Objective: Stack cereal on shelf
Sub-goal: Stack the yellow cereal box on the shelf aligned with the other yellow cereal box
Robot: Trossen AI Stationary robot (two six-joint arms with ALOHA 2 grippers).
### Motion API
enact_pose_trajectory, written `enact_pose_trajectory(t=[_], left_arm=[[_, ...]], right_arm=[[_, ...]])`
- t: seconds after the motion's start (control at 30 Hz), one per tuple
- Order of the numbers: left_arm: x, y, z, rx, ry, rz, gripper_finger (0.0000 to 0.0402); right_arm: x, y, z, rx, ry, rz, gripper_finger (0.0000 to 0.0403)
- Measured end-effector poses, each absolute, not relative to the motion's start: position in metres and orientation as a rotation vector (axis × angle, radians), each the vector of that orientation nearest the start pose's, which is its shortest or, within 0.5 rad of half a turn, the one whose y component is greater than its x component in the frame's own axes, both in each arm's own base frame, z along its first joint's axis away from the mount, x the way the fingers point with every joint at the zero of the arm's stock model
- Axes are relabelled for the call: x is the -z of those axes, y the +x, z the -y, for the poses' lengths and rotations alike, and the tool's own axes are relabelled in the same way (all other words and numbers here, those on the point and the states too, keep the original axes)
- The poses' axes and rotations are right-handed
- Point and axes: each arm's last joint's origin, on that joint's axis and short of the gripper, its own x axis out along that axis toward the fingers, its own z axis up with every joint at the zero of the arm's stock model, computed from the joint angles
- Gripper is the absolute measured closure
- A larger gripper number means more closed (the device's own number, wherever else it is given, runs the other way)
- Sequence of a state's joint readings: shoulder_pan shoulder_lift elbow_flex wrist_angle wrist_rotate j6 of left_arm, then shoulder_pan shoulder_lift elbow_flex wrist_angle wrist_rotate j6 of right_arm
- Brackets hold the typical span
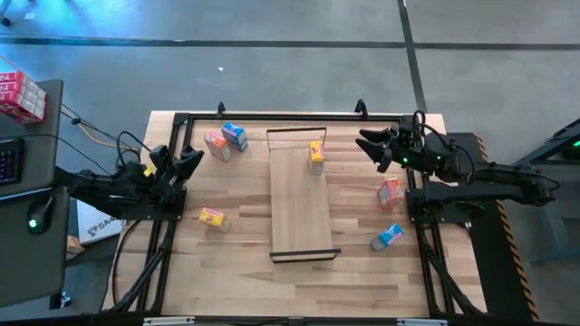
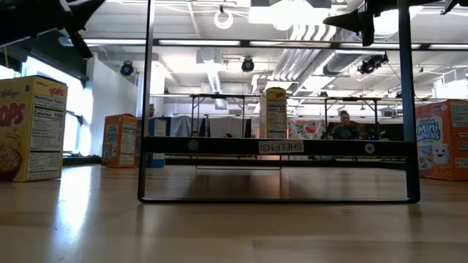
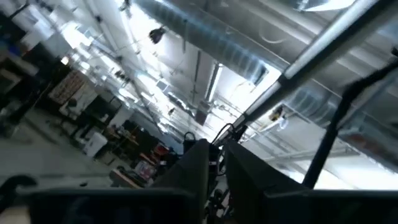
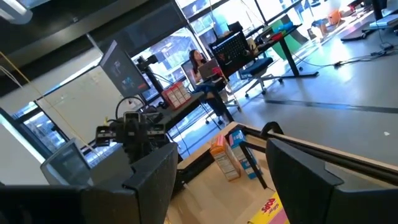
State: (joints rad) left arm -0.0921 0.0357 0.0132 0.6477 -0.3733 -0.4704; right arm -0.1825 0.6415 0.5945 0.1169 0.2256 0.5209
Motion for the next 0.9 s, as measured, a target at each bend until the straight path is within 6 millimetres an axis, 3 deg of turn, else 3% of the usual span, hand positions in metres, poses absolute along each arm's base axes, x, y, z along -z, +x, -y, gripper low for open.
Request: enact_pose_trajectory(t=[0.37, 0.5, 0.73, 0.9], left_arm=[[-0.219, 0.083, -0.005, -0.215, -0.673, 0.618, 0.0153], [-0.225, 0.082, -0.006, -0.23, -0.665, 0.6, 0.01], [-0.254, 0.074, -0.005, -0.211, -0.587, 0.562, 0.007], [-0.295, 0.072, -0.002, -0.144, -0.556, 0.293, 0.0071]], right_arm=[[-0.317, 0.148, 0.034, 0.389, 0.518, 0.178, 0.0162], [-0.317, 0.148, 0.034, 0.389, 0.518, 0.178, 0.0162], [-0.317, 0.148, 0.034, 0.39, 0.518, 0.178, 0.0162], [-0.317, 0.148, 0.034, 0.39, 0.518, 0.178, 0.0162]])
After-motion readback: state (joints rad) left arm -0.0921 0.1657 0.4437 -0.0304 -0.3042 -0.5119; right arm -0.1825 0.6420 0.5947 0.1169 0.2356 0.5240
